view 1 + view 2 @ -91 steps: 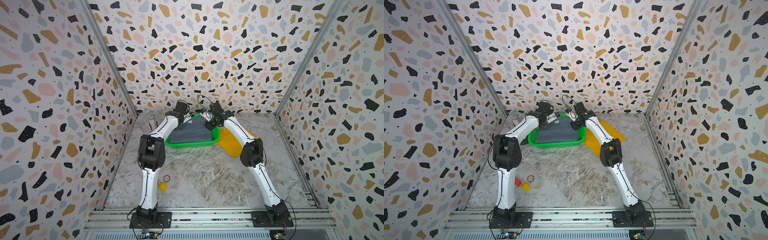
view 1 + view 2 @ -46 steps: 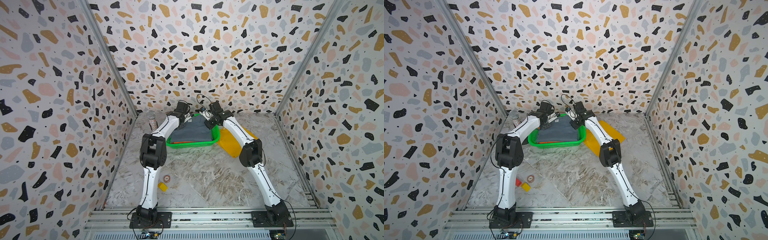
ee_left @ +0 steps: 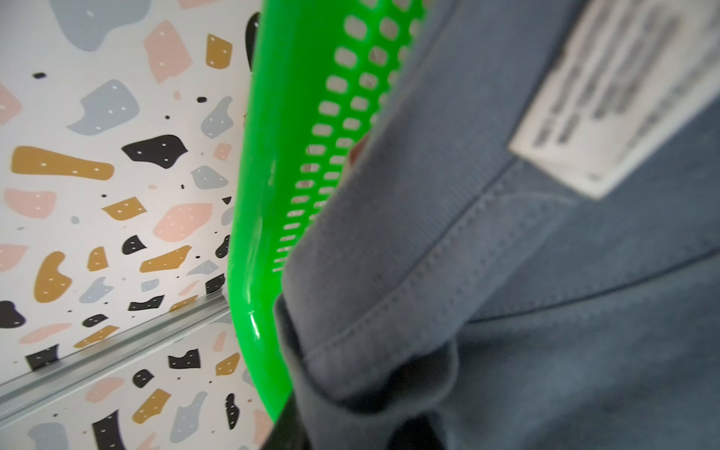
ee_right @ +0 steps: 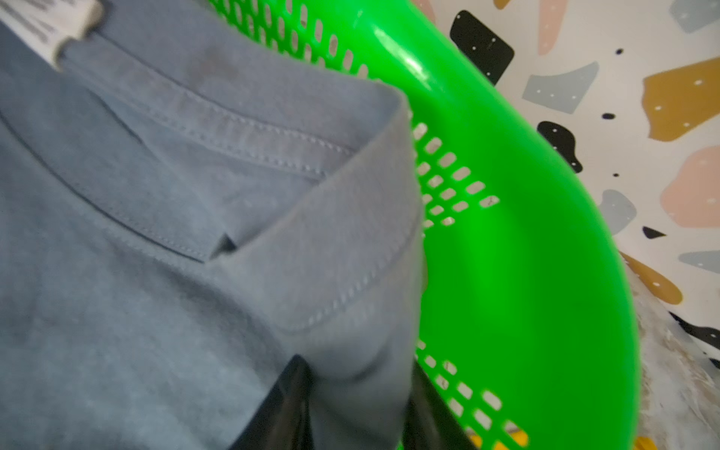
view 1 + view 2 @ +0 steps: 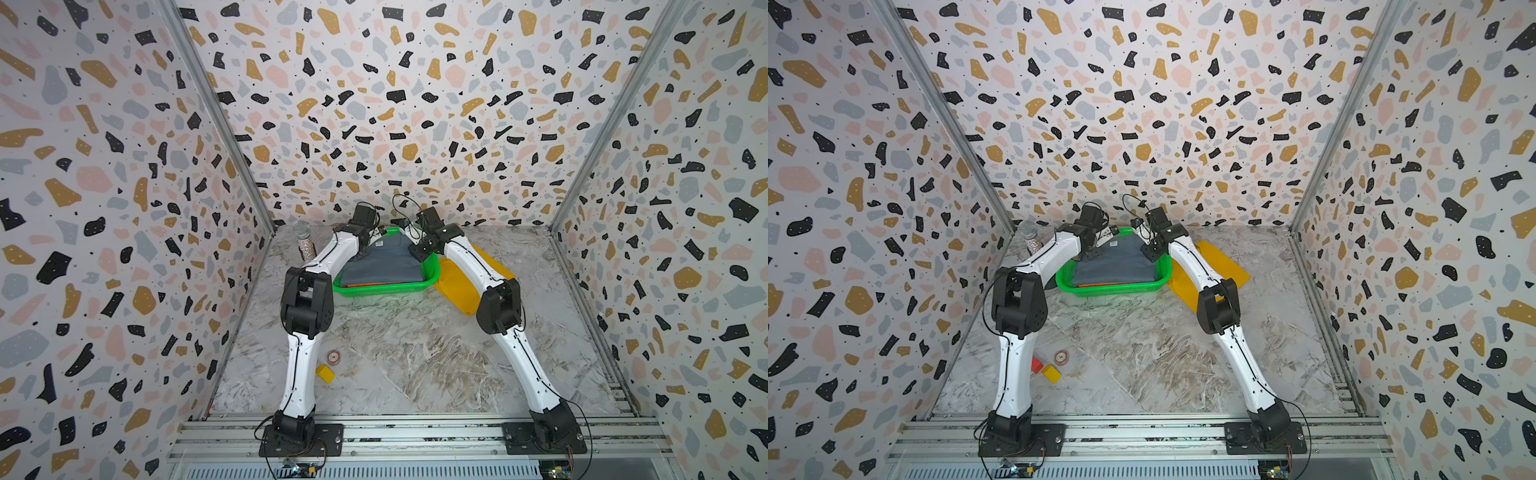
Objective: Put the folded t-shirts into the basket
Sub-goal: Place the T-shirt in the bin.
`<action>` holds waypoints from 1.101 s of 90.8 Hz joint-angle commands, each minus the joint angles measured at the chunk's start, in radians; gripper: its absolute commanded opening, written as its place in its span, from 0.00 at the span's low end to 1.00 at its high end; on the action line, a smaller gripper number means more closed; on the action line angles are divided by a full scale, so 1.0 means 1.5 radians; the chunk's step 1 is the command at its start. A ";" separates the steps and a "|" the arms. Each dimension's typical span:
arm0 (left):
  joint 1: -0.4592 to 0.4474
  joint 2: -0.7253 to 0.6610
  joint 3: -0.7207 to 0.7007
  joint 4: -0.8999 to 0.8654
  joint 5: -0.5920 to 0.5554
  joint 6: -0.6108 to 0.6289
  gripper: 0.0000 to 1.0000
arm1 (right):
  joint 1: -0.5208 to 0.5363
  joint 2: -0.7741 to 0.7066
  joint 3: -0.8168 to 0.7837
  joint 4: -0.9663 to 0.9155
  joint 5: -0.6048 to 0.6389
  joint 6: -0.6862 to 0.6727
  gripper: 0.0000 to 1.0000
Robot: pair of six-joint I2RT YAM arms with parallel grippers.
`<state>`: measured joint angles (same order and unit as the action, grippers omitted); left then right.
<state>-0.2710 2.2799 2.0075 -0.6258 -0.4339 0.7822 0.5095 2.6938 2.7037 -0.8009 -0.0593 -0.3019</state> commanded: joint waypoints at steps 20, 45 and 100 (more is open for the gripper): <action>0.015 -0.085 -0.009 -0.003 -0.040 -0.040 0.52 | -0.015 -0.115 -0.004 -0.050 0.011 -0.022 0.59; 0.015 -0.160 -0.049 -0.029 0.038 -0.097 0.68 | -0.015 -0.181 -0.074 -0.081 -0.103 -0.020 0.60; 0.015 -0.030 -0.037 -0.179 0.224 -0.159 0.75 | -0.072 -0.431 -0.432 -0.059 -0.165 -0.025 0.63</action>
<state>-0.2523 2.2330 1.9381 -0.8425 -0.1268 0.5598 0.4534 2.1963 2.1323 -0.9016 -0.2947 -0.3233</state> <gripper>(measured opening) 0.743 0.622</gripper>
